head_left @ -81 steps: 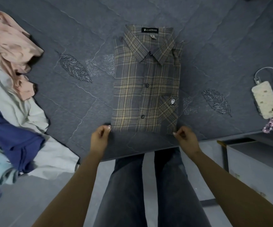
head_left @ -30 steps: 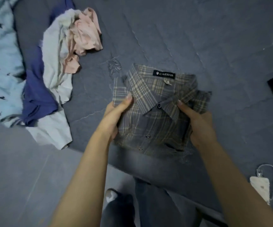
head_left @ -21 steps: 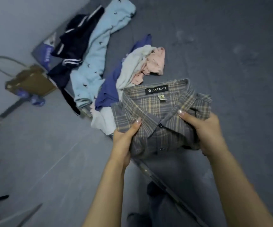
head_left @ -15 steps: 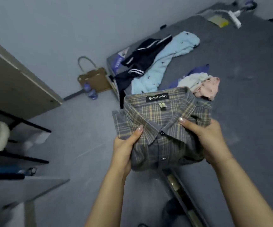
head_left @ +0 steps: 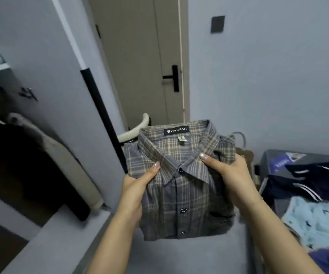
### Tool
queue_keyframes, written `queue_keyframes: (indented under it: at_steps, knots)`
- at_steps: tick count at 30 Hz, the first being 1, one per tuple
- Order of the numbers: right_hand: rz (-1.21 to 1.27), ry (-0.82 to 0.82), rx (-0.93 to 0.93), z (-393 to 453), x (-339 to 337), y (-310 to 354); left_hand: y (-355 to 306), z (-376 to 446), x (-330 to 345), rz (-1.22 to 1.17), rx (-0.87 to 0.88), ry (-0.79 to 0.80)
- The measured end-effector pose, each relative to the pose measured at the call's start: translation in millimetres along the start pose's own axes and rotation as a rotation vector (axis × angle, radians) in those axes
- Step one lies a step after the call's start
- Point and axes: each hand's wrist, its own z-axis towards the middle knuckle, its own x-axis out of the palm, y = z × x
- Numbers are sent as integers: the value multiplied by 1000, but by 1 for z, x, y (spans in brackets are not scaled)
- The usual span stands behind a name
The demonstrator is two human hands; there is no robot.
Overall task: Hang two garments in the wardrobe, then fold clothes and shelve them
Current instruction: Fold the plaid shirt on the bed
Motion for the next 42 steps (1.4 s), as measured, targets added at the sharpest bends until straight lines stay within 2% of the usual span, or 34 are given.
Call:
queue_keyframes:
  at_steps: [10,15,19,24,29,33,37,42]
  knots:
    - [64,647,1,127,216,57,-154,14,-95,-115,282,-475]
    - [177,863,17,148,337,89,-231,10,-154,-95,441,-689]
    - [220,953,40,160,433,111,-294,18,-204,-29,601,-814]
    - [228,1034,11,186,549,140,-371,44,-274,73,731,-838]
    - [110,1089,2,216,654,179,-457,77,-336,114,755,-818]
    - [52,1061,-38,248,719,219,-534,103,-367,133,701,-733]
    - [-40,1116,-101,291,782,264,-610,137,-389,177,589,-656]
    - [-214,1067,-170,348,876,294,-681,205,-436,161,476,-665]
